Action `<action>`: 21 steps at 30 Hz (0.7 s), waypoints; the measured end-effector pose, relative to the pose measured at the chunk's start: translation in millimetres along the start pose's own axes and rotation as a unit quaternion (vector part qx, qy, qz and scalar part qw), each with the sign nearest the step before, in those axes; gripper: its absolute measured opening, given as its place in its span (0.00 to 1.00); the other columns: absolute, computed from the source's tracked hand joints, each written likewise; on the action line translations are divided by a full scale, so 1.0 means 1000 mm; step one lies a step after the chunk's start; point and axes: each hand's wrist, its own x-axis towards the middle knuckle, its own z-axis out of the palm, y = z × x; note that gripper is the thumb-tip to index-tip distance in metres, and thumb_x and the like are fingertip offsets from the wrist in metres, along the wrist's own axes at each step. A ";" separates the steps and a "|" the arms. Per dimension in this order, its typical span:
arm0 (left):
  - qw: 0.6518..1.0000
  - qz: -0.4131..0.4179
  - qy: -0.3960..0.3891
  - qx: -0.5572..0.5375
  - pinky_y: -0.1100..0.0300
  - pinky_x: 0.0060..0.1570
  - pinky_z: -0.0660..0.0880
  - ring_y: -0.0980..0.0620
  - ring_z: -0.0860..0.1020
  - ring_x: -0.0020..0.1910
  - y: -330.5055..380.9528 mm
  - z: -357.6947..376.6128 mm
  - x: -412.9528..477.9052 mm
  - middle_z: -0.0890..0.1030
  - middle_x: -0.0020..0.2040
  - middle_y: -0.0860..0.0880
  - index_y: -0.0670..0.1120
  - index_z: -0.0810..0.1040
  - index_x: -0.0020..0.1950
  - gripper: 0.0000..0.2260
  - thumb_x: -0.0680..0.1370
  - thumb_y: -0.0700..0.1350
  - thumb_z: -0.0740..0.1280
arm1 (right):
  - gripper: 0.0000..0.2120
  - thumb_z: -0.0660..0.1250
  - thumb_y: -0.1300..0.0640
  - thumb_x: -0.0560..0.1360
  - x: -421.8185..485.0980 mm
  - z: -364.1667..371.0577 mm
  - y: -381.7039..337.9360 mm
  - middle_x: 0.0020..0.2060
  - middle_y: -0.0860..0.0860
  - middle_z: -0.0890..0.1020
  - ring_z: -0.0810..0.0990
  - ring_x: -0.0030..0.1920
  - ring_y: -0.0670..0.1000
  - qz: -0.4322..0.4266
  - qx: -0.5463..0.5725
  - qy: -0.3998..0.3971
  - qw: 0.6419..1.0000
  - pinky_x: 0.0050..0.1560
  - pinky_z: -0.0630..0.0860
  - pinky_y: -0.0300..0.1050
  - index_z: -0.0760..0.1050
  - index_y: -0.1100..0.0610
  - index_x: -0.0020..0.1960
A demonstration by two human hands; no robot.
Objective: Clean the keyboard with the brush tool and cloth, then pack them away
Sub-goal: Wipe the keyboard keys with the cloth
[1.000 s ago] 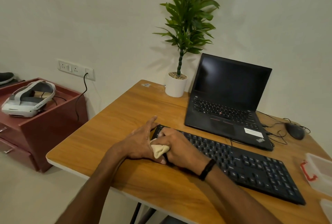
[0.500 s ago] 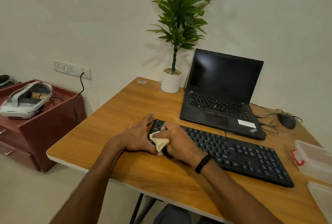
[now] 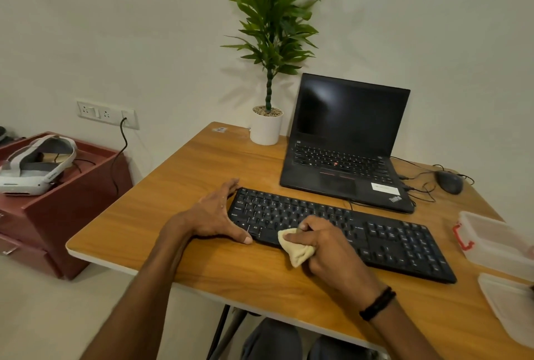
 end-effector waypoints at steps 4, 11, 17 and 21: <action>1.000 -0.007 -0.002 -0.010 0.46 0.78 0.62 0.52 0.62 0.78 0.003 0.000 0.000 0.60 0.81 0.54 0.57 0.46 0.83 0.72 0.49 0.69 0.84 | 0.16 0.66 0.55 0.79 0.023 0.022 -0.043 0.53 0.47 0.72 0.66 0.53 0.45 -0.005 0.024 0.038 0.999 0.48 0.65 0.34 0.77 0.49 0.66; 0.999 -0.005 -0.011 -0.046 0.45 0.78 0.63 0.53 0.61 0.78 -0.006 0.001 -0.001 0.59 0.81 0.55 0.58 0.45 0.83 0.71 0.51 0.65 0.86 | 0.19 0.64 0.55 0.80 -0.007 0.015 -0.030 0.55 0.43 0.69 0.63 0.53 0.42 0.017 0.002 0.017 1.000 0.48 0.65 0.32 0.72 0.46 0.70; 0.999 -0.001 -0.017 -0.036 0.46 0.78 0.62 0.51 0.63 0.77 -0.001 0.001 0.002 0.59 0.81 0.53 0.55 0.46 0.83 0.71 0.50 0.66 0.85 | 0.19 0.66 0.55 0.79 -0.022 0.008 -0.018 0.52 0.42 0.68 0.65 0.52 0.41 0.089 -0.010 0.041 0.995 0.48 0.67 0.31 0.72 0.47 0.70; 0.999 -0.007 -0.014 -0.039 0.50 0.77 0.63 0.52 0.64 0.75 0.005 -0.002 0.000 0.62 0.79 0.53 0.55 0.49 0.83 0.68 0.53 0.60 0.87 | 0.18 0.66 0.57 0.80 0.010 0.029 -0.054 0.53 0.44 0.70 0.65 0.52 0.43 0.067 0.024 0.057 0.996 0.47 0.65 0.33 0.75 0.48 0.68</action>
